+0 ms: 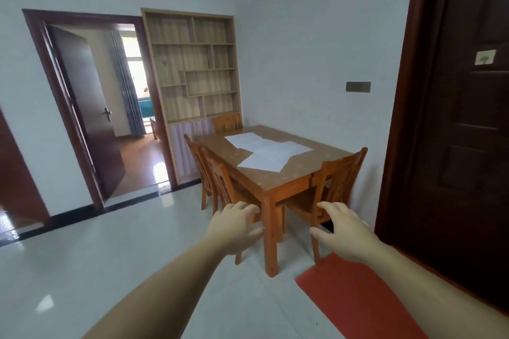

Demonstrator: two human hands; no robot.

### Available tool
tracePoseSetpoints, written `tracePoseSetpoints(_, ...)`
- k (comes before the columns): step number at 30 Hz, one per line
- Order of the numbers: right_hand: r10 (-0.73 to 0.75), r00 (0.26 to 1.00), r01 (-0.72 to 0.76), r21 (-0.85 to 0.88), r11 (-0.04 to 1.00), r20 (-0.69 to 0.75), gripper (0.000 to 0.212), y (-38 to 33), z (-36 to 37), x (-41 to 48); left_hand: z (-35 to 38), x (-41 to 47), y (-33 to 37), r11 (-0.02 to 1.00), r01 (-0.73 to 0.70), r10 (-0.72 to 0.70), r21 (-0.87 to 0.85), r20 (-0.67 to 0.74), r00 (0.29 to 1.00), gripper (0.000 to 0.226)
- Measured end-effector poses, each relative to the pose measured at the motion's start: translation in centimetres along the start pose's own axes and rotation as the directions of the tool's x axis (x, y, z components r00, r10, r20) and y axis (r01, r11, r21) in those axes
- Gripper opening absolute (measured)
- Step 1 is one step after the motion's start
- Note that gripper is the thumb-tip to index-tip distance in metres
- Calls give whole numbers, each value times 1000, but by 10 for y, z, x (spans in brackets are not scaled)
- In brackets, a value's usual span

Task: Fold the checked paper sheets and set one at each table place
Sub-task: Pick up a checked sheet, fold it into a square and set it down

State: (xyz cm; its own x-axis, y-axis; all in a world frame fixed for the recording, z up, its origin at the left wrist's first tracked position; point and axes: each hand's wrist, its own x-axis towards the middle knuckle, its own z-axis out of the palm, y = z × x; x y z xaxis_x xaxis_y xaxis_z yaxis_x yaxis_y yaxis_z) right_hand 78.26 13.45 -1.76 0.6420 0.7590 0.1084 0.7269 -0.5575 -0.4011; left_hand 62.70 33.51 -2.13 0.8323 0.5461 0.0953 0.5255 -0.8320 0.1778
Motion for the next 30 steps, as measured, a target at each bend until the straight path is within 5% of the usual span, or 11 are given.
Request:
tracePoseSetpoints(17, -13, 993, 23, -86, 996, 114, 72, 136, 28, 330, 109, 349, -3, 996, 55, -47, -72, 109, 993, 59)
tracePoseSetpoints(30, -126, 985, 134, -57, 989, 121, 72, 191, 47, 591, 127, 586, -35, 992, 123, -122, -20, 51, 991, 58)
